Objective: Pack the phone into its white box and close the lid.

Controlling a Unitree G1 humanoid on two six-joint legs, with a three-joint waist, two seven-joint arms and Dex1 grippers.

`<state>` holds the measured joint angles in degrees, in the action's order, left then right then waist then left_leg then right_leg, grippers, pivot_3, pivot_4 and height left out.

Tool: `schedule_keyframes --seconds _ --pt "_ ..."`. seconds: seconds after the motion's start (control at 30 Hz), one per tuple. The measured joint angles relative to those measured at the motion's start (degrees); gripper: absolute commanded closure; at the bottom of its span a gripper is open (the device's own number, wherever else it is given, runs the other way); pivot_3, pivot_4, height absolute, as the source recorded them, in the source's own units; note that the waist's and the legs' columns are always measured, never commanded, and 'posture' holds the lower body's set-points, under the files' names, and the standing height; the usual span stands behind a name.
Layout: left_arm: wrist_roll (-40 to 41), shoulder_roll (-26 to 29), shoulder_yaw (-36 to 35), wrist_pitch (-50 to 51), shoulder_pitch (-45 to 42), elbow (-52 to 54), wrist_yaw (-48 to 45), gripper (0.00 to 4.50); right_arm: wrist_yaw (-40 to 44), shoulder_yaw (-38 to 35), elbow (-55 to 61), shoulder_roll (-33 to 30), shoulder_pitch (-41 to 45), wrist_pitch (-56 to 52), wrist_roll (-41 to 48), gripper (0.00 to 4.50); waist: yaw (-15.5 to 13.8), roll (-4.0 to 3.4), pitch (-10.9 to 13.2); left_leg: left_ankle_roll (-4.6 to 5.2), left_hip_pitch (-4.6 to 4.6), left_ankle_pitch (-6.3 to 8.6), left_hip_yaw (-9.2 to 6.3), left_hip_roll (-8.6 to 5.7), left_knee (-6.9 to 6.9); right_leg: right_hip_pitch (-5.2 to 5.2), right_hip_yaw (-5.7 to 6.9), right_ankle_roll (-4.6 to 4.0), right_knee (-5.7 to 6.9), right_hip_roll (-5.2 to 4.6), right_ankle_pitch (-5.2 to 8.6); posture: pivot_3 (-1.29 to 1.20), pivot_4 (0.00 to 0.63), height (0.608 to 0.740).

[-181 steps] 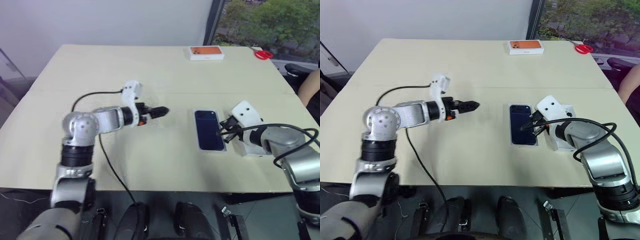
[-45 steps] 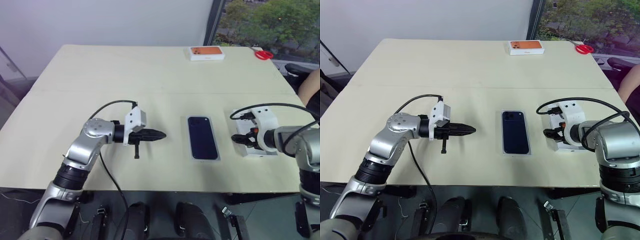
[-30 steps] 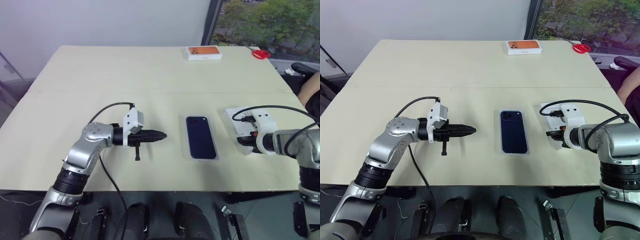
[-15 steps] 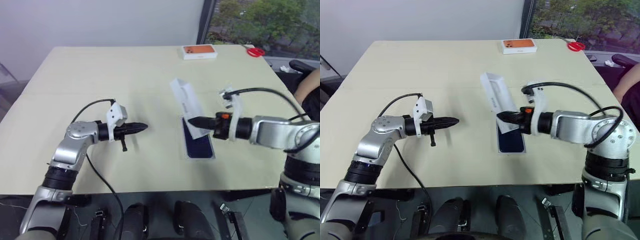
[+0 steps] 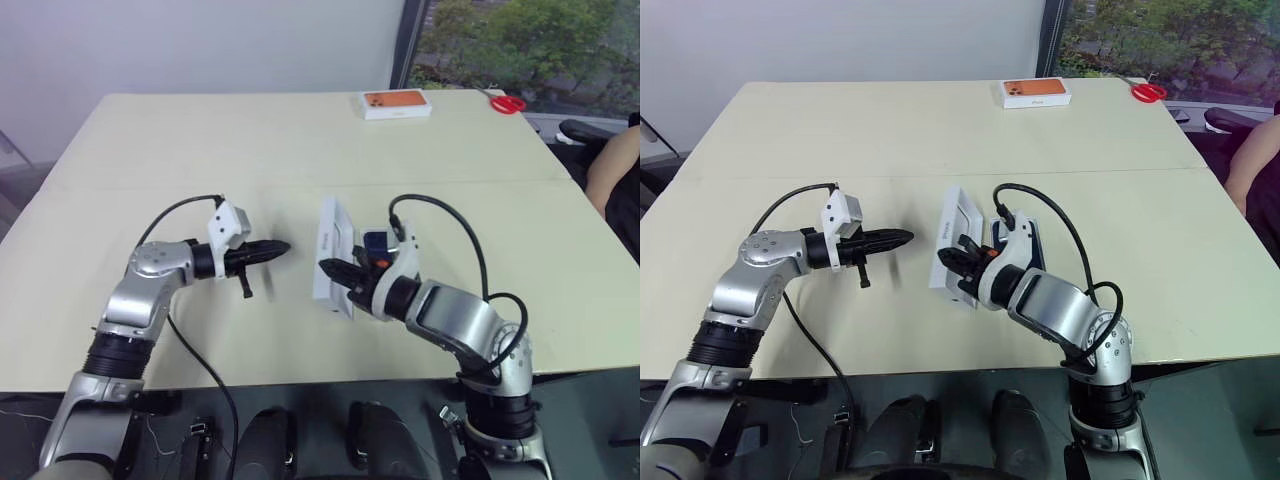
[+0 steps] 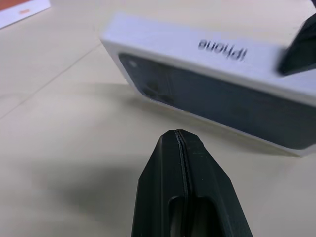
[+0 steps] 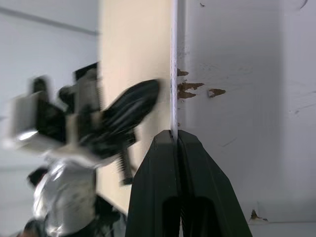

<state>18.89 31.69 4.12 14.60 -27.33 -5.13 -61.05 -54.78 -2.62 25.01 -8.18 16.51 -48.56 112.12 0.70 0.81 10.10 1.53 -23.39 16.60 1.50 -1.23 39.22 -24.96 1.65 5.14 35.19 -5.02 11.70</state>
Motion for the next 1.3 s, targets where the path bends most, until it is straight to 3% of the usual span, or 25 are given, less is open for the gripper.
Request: schedule_keyframes --seconds 0.1,0.33,0.7,0.8,0.93,1.13,1.3 --pt "-0.17 -0.78 1.69 0.19 0.01 1.16 -0.21 4.50 -1.15 -2.00 -0.07 -0.34 -0.20 -0.25 0.54 3.54 -0.03 -0.01 -0.01 0.00 0.01 0.00 -0.01 0.03 0.00 0.00 0.00 0.00 0.02 0.01 0.00 0.00 0.150 0.740" --pt "-0.90 -4.07 5.42 1.08 0.00 2.20 0.03 4.50 -2.53 -5.97 -1.84 -0.68 1.24 -1.17 0.43 0.02 0.03 -0.04 0.00 0.00 0.01 0.00 -0.01 0.04 0.00 0.00 0.00 0.00 0.02 0.04 0.00 0.00 0.150 0.740" --pt "-2.21 -9.98 8.31 2.57 -2.28 1.83 2.53 4.50 8.85 -11.32 -8.64 -18.15 8.84 -9.16 0.43 0.02 -0.06 -0.08 0.02 0.03 0.00 0.02 0.01 0.04 -0.02 0.02 0.01 0.01 0.00 0.10 0.00 0.00 0.150 0.740" --pt "-2.49 -14.10 10.29 2.95 -3.22 1.22 2.88 4.50 11.27 -11.79 -11.42 -24.10 9.77 -11.18 0.44 0.02 -0.49 -0.08 0.02 0.04 -0.01 0.01 0.02 0.02 0.00 0.06 0.03 0.01 -0.05 0.08 0.00 0.00 0.150 0.740" --pt "-3.63 -17.63 13.58 4.17 -5.30 0.70 3.78 4.50 12.55 -12.65 -14.10 -26.61 10.09 -11.36 0.43 0.02 -0.82 -0.09 0.02 0.08 0.01 0.04 0.04 0.02 0.01 0.07 0.00 0.01 -0.05 0.10 0.00 0.00 0.150 0.740" --pt "-3.55 -18.17 14.23 5.73 -4.99 0.90 4.62 4.50 13.78 -11.63 -15.35 -36.06 9.16 -12.46 0.40 0.02 -1.14 -0.11 0.02 0.09 0.01 0.04 0.03 0.06 0.01 0.05 0.00 0.00 -0.04 0.12 0.00 0.00 0.150 0.740" --pt "-0.77 -14.57 8.41 10.81 -4.92 4.32 6.62 4.50 19.33 -10.18 -14.92 -42.53 6.43 -13.55 -5.79 0.02 -1.22 -0.10 0.02 0.09 0.01 0.05 0.03 0.07 0.01 0.05 0.00 0.00 -0.06 0.16 0.01 0.00 0.150 0.740"
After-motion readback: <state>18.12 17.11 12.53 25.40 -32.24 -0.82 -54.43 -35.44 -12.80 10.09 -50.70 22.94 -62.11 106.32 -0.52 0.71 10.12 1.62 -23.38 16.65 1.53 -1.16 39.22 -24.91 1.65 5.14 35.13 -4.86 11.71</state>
